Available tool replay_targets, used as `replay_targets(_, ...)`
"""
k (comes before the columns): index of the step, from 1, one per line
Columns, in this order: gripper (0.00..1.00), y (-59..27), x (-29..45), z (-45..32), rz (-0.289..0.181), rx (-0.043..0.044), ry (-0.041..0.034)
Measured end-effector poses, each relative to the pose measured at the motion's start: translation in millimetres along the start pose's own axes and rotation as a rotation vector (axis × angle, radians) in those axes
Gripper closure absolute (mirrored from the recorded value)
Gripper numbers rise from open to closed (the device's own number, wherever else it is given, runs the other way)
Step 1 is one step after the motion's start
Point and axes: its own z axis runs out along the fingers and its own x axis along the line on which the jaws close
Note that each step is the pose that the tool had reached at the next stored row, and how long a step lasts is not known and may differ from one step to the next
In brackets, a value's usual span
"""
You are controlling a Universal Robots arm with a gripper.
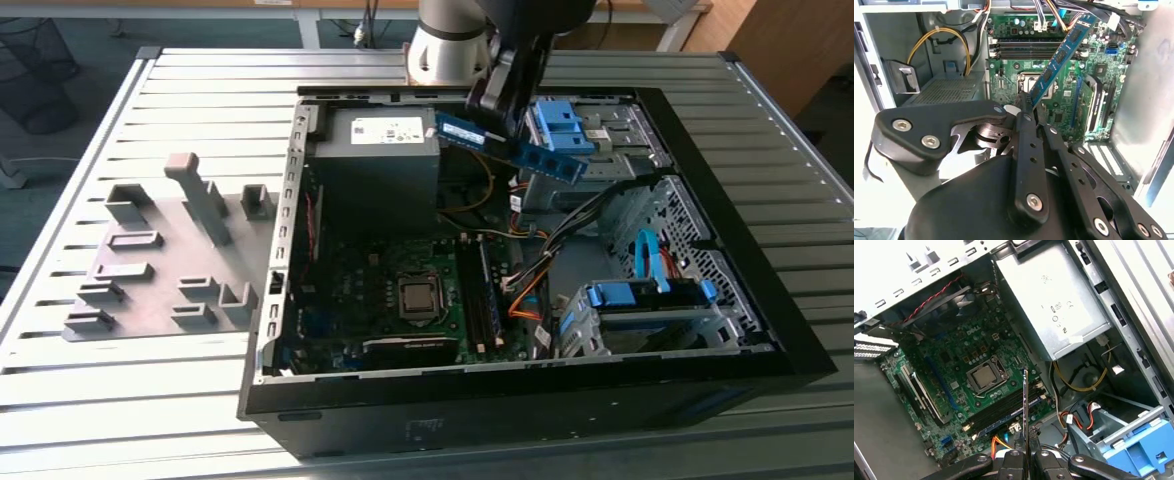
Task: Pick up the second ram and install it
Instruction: 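Insert the second ram into the second slot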
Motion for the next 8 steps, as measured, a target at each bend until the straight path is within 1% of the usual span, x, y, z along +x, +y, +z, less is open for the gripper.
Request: replay_targets(8, 0.86, 0.0, 0.0, 0.0, 0.055, 0.0012, -0.0007)
